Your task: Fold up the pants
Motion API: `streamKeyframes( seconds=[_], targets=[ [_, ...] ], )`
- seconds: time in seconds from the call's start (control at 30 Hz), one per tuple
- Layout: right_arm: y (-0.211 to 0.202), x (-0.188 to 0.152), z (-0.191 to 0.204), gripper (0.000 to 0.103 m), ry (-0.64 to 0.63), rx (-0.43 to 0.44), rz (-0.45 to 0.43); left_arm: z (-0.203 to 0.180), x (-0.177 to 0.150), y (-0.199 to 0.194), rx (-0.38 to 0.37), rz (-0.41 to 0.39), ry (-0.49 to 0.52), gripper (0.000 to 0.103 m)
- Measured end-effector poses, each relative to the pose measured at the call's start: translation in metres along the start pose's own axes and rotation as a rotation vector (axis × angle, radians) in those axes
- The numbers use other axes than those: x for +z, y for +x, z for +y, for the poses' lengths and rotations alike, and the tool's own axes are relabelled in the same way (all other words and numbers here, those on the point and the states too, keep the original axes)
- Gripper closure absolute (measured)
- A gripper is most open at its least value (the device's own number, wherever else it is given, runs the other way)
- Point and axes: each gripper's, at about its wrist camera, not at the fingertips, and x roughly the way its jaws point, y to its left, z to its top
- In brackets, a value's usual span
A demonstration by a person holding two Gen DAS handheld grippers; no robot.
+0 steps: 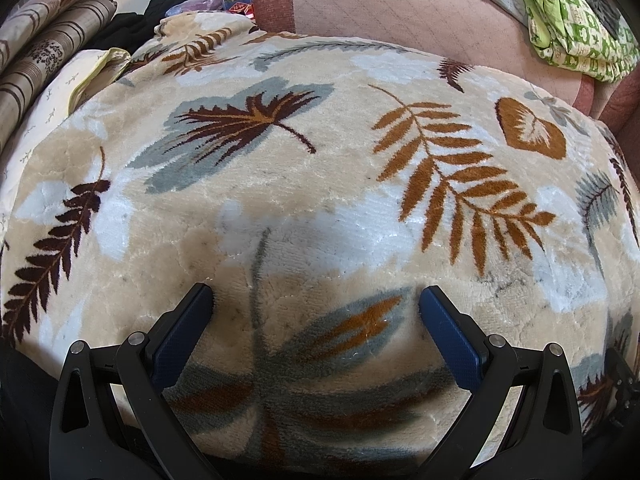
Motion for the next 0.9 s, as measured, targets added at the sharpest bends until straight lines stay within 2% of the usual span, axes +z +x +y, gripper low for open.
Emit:
streamKeyframes(
  seconds=[0.9],
  targets=[
    [0.0008, 0.0006, 0.0009, 0.000, -0.004, -0.007, 0.005, -0.0031, -0.0031, 0.0001, -0.007, 0.007, 0.026, 0.000]
  ],
)
